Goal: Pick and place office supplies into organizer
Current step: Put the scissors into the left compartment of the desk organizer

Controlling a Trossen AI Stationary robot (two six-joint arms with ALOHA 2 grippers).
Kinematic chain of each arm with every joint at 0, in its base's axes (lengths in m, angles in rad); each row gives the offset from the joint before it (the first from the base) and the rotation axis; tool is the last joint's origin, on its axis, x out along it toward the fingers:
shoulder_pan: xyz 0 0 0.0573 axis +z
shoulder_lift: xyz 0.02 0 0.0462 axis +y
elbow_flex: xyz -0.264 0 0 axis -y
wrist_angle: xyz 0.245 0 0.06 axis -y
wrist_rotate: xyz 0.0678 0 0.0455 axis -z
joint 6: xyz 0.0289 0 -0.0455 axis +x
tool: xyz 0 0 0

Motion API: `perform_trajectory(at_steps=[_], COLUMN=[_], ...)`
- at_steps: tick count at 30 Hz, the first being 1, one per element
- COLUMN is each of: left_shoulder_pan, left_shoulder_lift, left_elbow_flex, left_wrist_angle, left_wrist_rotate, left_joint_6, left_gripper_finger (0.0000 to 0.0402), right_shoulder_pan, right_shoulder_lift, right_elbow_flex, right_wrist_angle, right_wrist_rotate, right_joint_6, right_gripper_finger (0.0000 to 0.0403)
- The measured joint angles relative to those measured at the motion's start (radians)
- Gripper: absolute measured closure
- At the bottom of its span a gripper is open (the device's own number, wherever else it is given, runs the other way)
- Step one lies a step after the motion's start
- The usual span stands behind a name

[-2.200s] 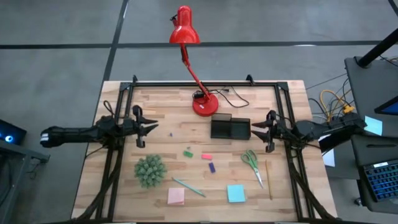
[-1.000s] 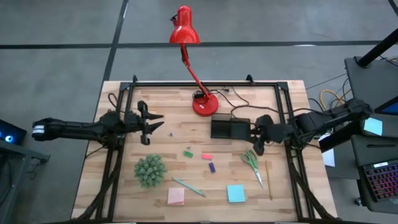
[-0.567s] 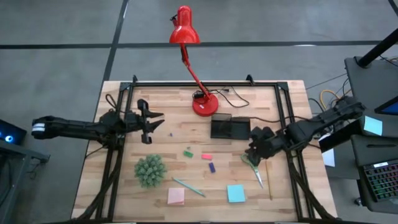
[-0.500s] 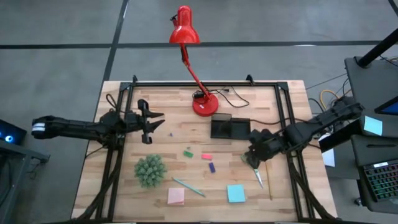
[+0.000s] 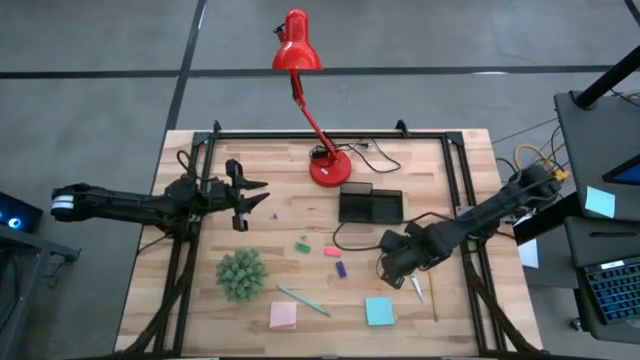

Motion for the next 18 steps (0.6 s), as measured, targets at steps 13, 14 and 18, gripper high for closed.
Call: perform_trajectory(at_steps=[13,14,18], left_shoulder_pan=[0.000,0.000,0.000], left_shoulder_lift=[0.003,0.003,0.002], left_elbow_flex=[0.000,0.000,0.000], left_wrist_angle=[0.002,0.000,0.000], left_wrist_rotate=[0.000,0.000,0.000], left_joint_6=[0.000,0.000,0.000], left_gripper_finger=[0.0294,0.0294,0.0294], right_shoulder_pan=[-0.064,-0.068,-0.082], right_shoulder_lift=[0.099,0.103,0.124], right_elbow_flex=[-0.003,-0.003,-0.004], right_wrist_angle=[0.000,0.000,0.003], right_wrist_rotate=[-0.076,-0.076,-0.076], right_joint_6=[0.061,0.061,0.068], right_gripper_finger=[0.0238,0.0238,0.0238])
